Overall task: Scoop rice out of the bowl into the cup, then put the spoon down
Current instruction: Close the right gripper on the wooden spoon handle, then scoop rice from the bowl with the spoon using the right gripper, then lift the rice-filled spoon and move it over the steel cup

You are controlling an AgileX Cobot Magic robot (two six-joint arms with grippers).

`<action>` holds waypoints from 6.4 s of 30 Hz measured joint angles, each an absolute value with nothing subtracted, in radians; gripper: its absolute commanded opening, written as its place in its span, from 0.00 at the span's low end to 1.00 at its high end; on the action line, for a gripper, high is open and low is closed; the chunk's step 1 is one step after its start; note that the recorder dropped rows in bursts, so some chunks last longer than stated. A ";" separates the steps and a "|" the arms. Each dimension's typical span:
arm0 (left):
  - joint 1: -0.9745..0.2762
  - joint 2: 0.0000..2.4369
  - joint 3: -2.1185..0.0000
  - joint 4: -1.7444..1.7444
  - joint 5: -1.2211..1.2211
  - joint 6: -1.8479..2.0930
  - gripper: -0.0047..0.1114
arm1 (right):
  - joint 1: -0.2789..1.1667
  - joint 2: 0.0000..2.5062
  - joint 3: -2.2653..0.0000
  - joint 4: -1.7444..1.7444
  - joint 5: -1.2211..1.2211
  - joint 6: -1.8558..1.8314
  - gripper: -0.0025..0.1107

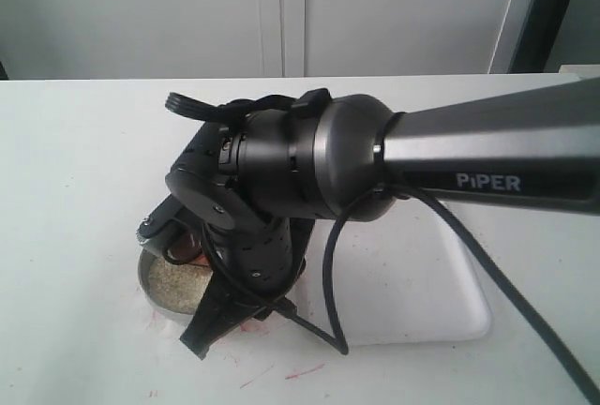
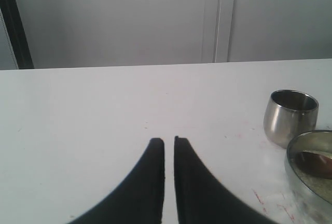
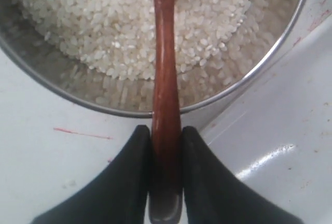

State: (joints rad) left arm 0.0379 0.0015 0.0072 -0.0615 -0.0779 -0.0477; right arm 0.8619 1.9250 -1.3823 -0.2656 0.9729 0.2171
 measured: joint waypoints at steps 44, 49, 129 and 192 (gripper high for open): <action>0.038 0.001 0.007 -0.061 -0.078 -0.048 0.16 | 1.187 1.727 -1.233 -0.905 1.217 0.250 0.02; 0.038 0.001 0.007 -0.061 -0.078 -0.048 0.16 | 1.187 1.774 -1.127 -1.055 1.217 0.362 0.02; 0.038 0.001 0.007 -0.061 -0.078 -0.048 0.16 | 0.937 1.965 -1.421 -0.495 1.125 0.041 0.02; 0.038 0.001 0.007 -0.061 -0.078 -0.048 0.16 | 0.805 1.528 -1.283 -0.151 1.214 -0.033 0.02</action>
